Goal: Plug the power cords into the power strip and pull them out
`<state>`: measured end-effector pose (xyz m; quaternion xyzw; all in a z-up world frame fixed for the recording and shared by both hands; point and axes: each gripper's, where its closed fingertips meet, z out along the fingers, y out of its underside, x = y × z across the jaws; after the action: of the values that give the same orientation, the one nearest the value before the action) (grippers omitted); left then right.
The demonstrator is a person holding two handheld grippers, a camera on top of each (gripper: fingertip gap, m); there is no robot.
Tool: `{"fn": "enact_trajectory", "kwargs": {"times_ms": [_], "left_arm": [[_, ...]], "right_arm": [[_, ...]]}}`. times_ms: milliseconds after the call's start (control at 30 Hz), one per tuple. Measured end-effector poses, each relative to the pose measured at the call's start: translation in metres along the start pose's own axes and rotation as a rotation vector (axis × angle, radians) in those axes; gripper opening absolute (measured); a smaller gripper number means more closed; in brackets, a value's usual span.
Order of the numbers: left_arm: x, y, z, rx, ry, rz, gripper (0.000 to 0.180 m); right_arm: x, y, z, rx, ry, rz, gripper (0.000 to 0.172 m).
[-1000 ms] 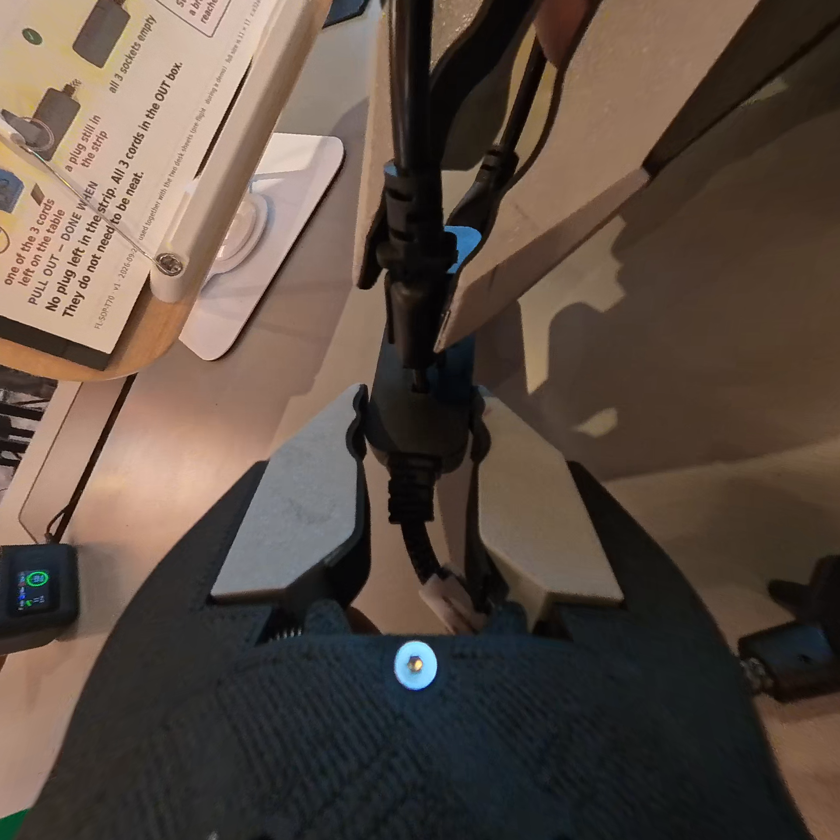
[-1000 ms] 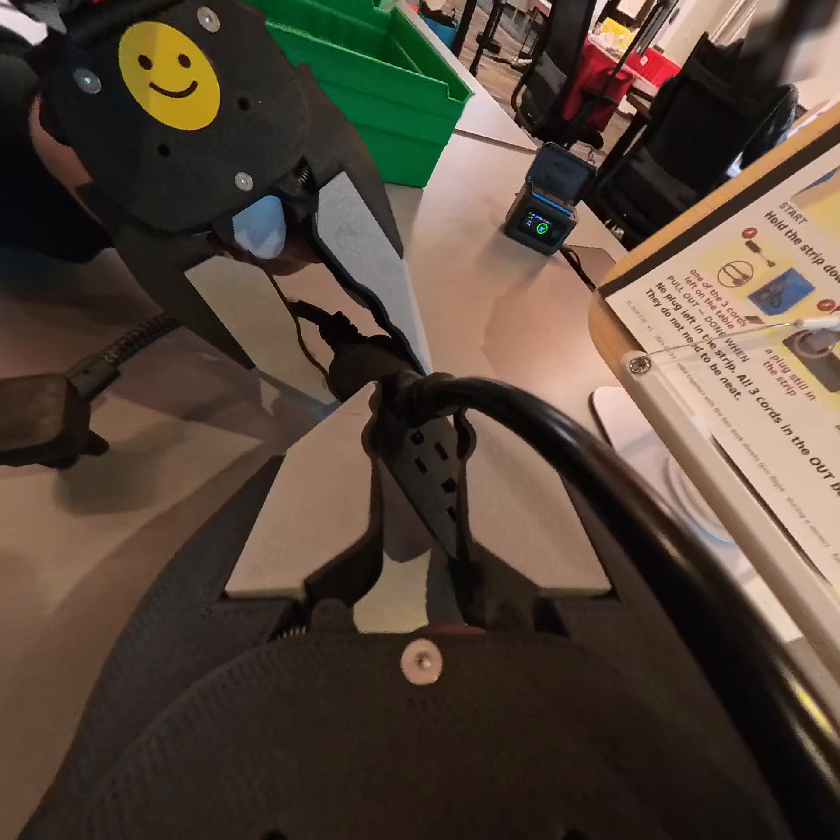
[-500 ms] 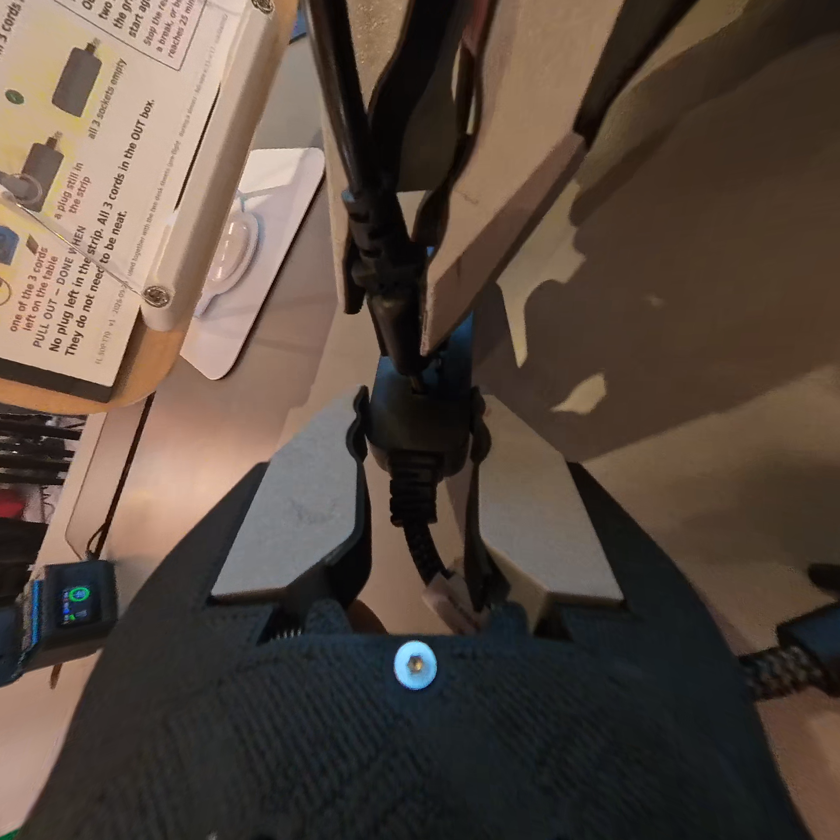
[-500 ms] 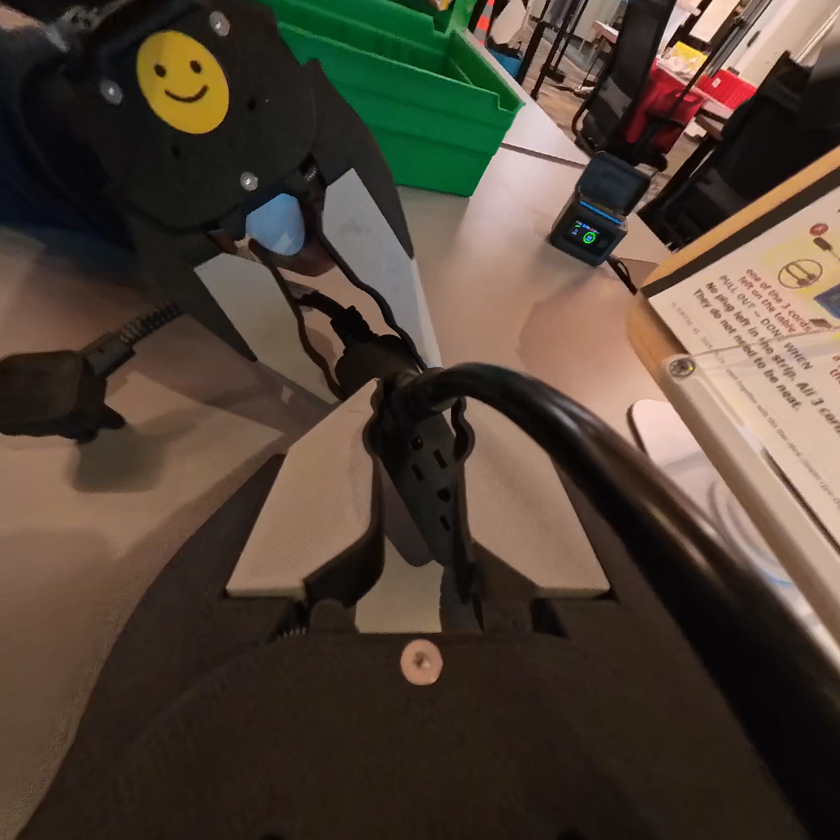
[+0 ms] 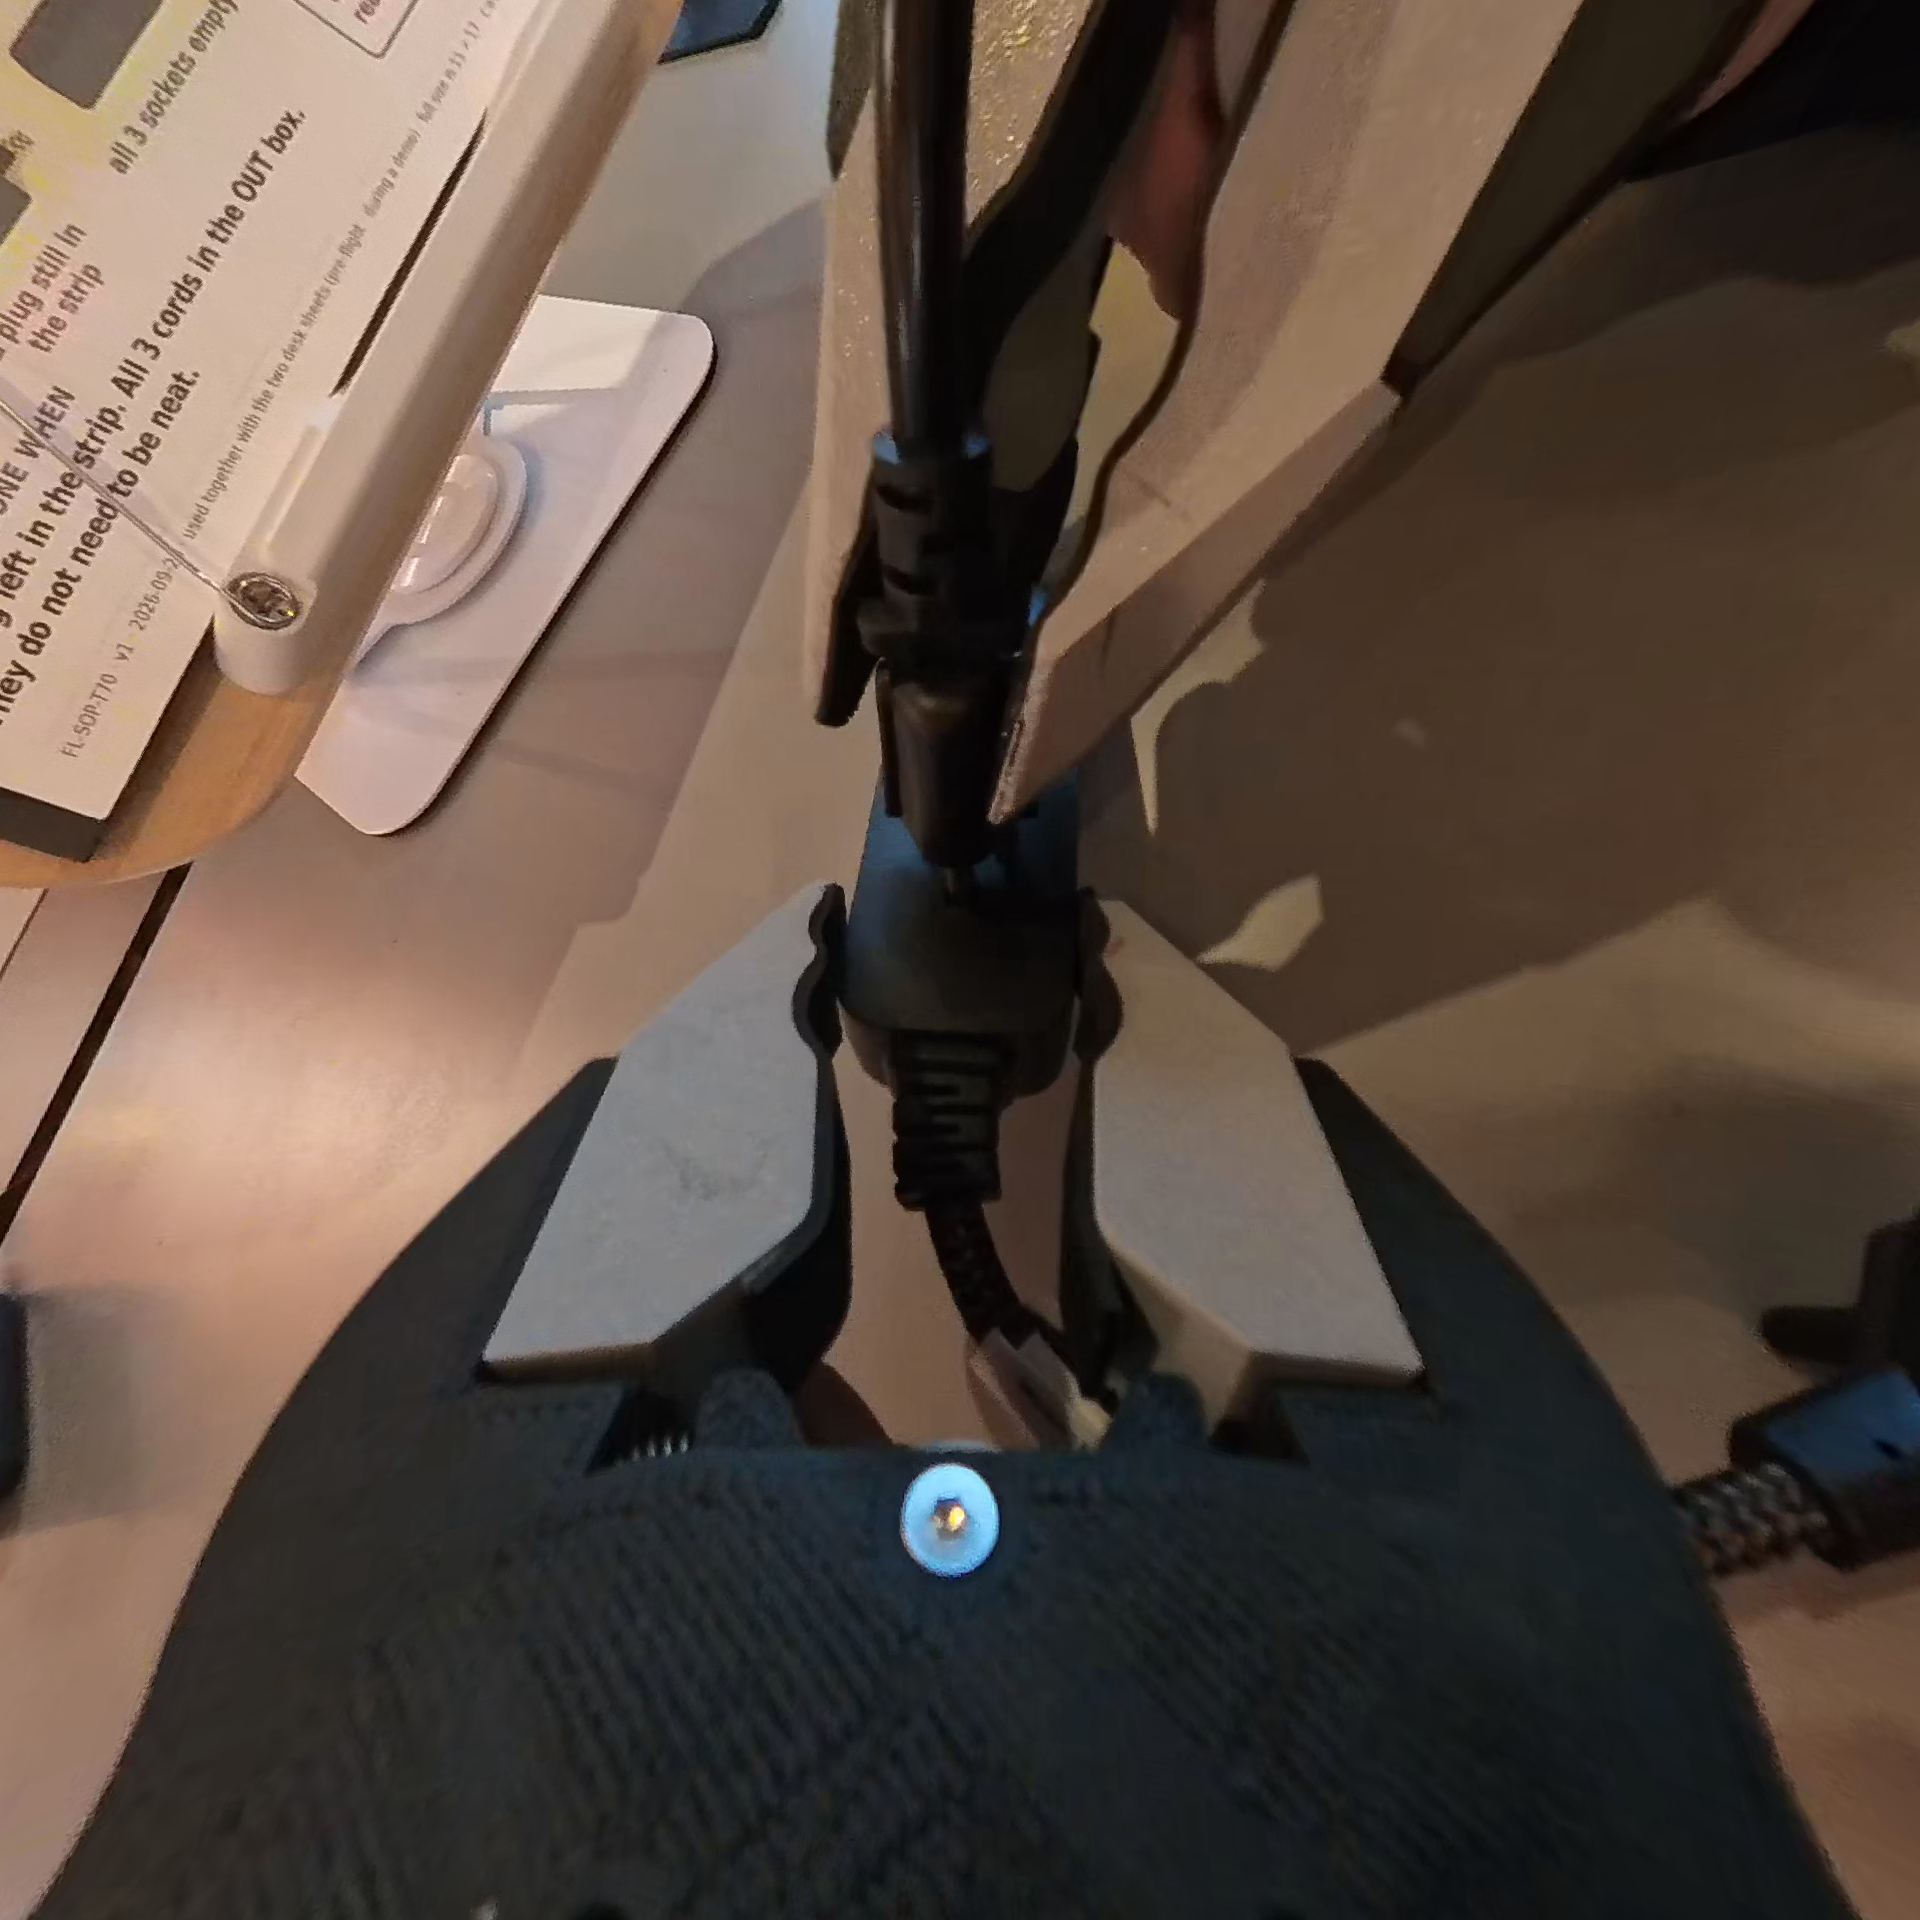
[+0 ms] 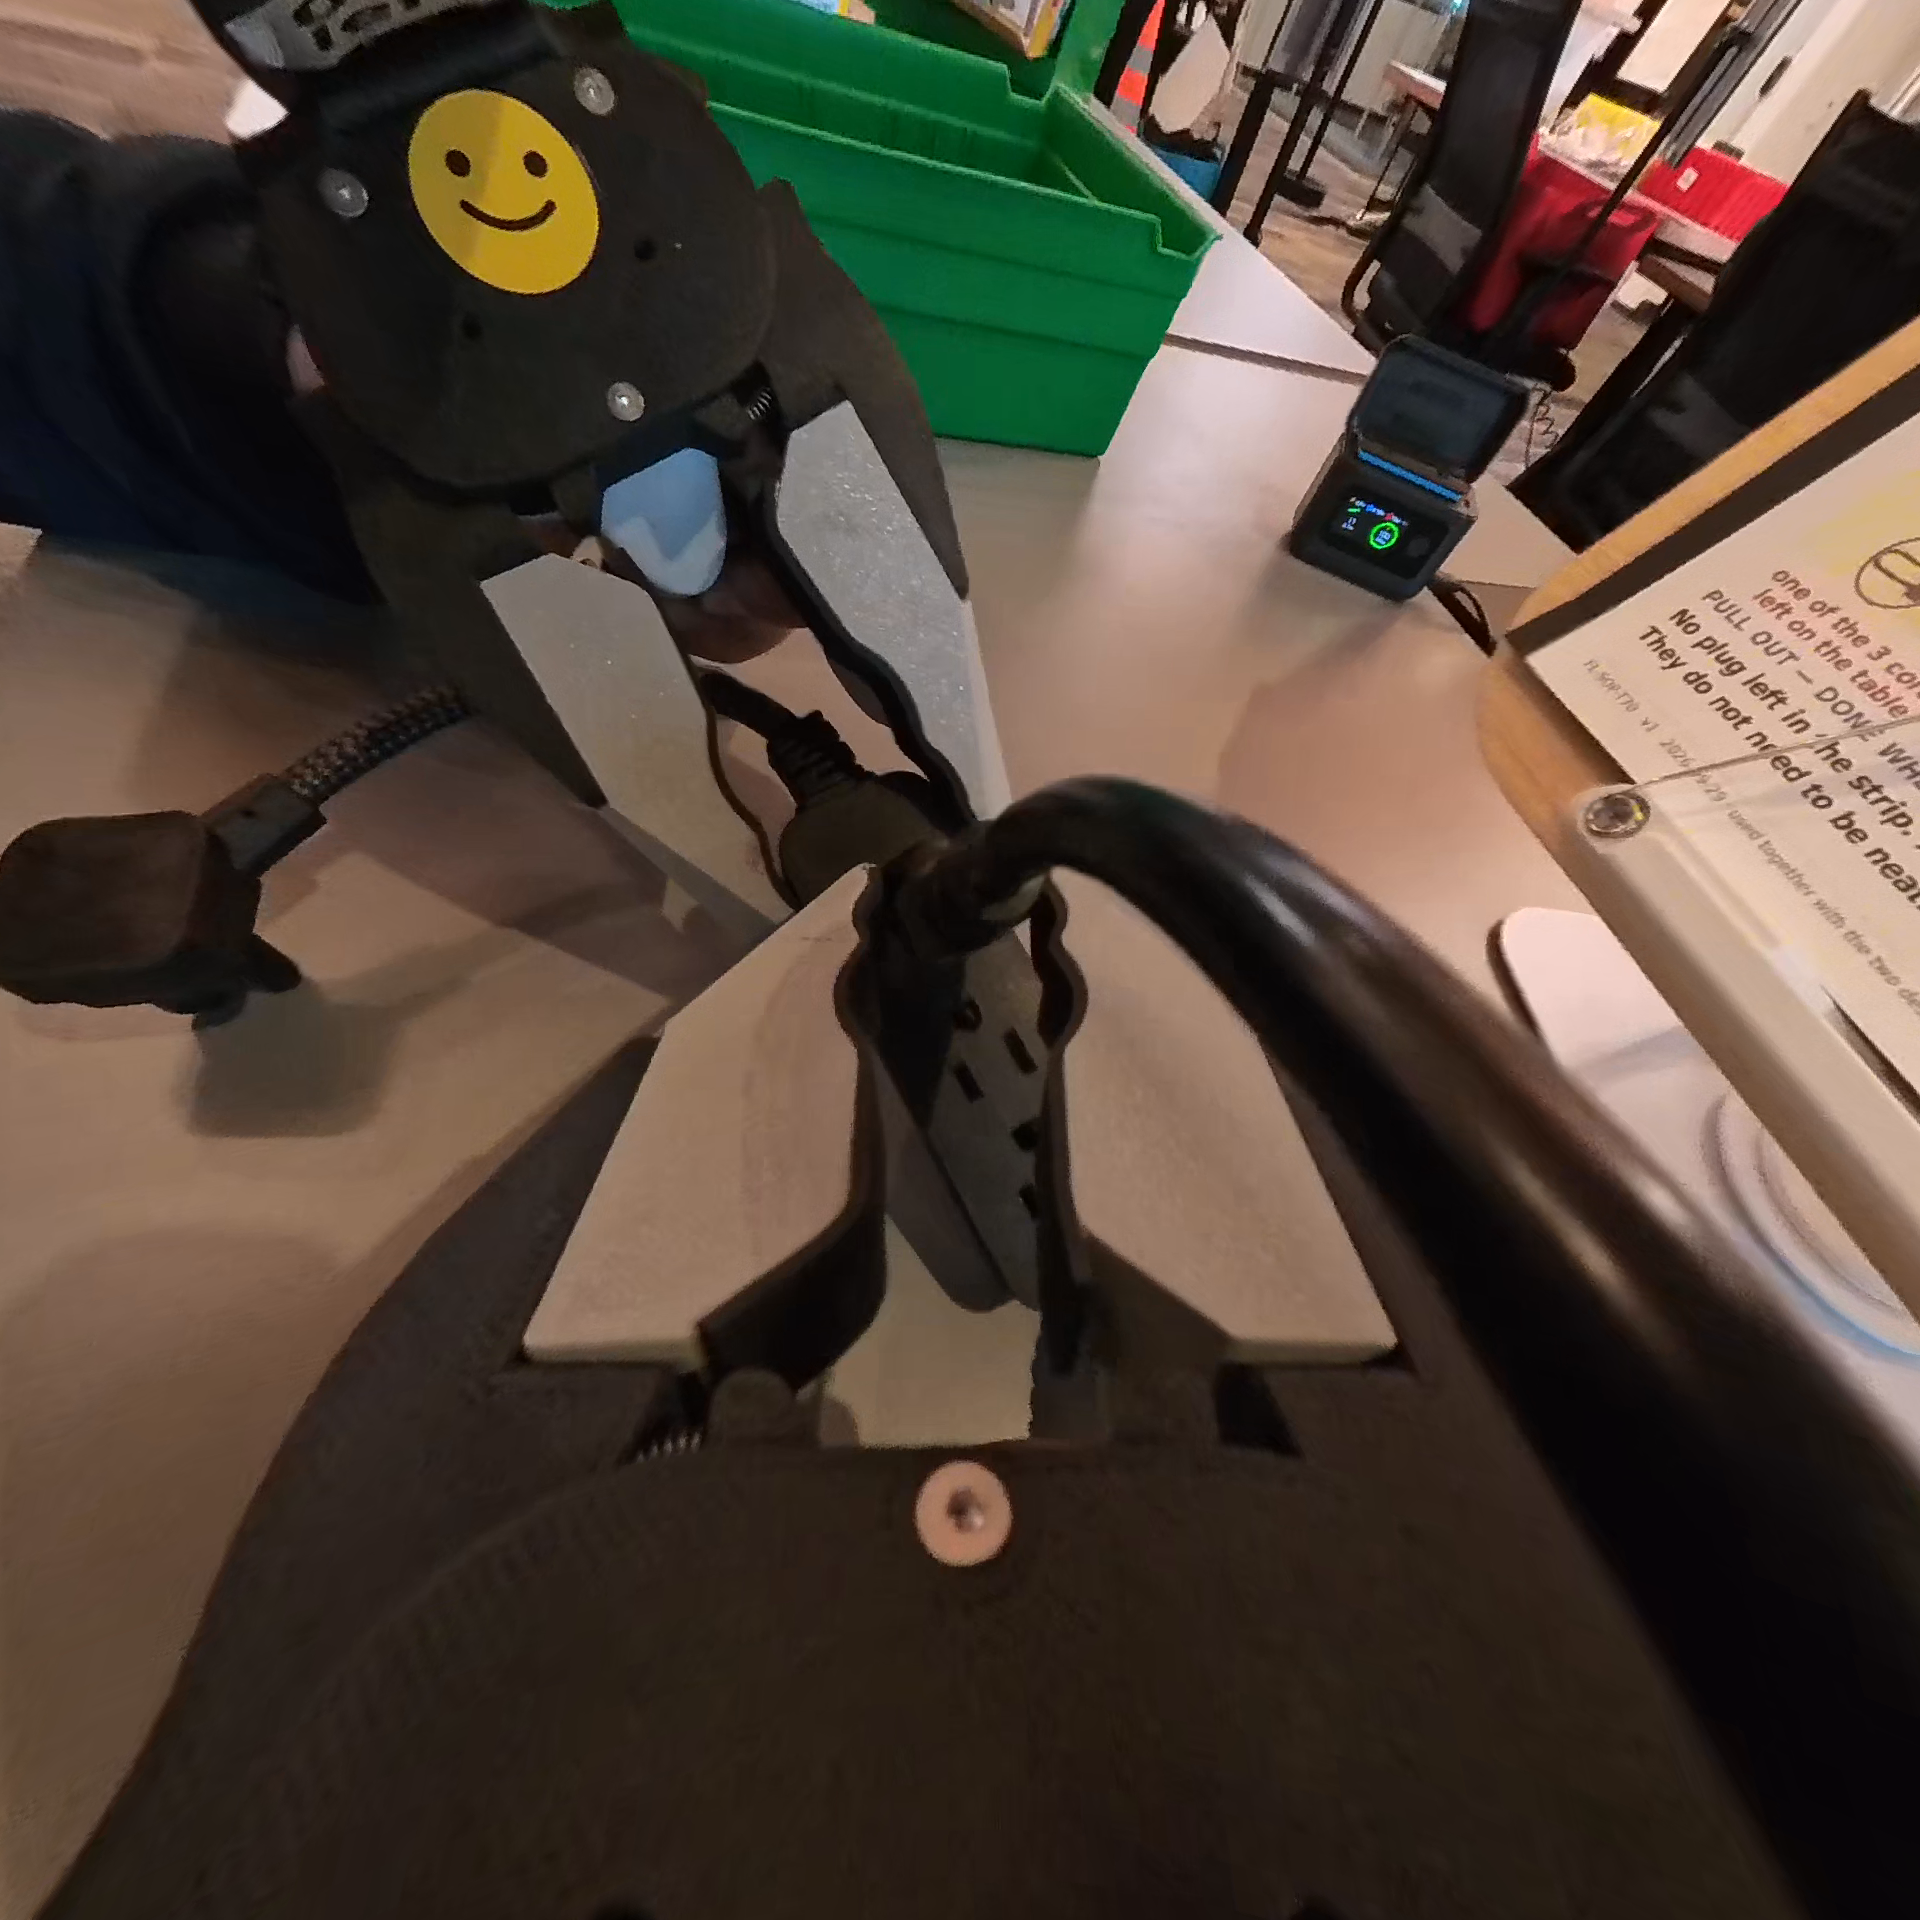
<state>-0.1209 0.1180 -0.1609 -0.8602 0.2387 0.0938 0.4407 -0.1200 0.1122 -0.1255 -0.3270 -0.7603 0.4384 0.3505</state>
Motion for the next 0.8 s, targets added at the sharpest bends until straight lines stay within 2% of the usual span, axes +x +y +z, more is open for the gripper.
{"fn": "enact_trajectory", "kwargs": {"times_ms": [33,233,433,567,667,800], "left_arm": [[0.000,0.001,0.000,0.001,-0.002,-0.003,0.040],[-0.008,-0.005,-0.002,0.024,0.017,-0.084,0.041],[-0.011,-0.015,-0.015,0.127,0.065,-0.186,0.043],[-0.021,-0.018,-0.030,0.190,0.107,-0.264,0.059],[-0.032,-0.012,-0.045,0.222,0.166,-0.354,0.062],[-0.044,0.008,-0.043,0.164,0.175,-0.449,0.063]], "right_arm": [[0.000,0.000,0.001,0.002,0.003,0.000,0.026],[0.011,-0.006,-0.001,0.042,-0.005,0.119,0.025],[0.011,-0.016,-0.003,0.099,-0.044,0.214,0.024],[0.018,-0.019,-0.009,0.148,-0.060,0.292,0.024],[0.024,-0.015,-0.011,0.151,-0.057,0.323,0.025],[0.026,-0.005,-0.005,0.097,-0.018,0.286,0.021]]}}
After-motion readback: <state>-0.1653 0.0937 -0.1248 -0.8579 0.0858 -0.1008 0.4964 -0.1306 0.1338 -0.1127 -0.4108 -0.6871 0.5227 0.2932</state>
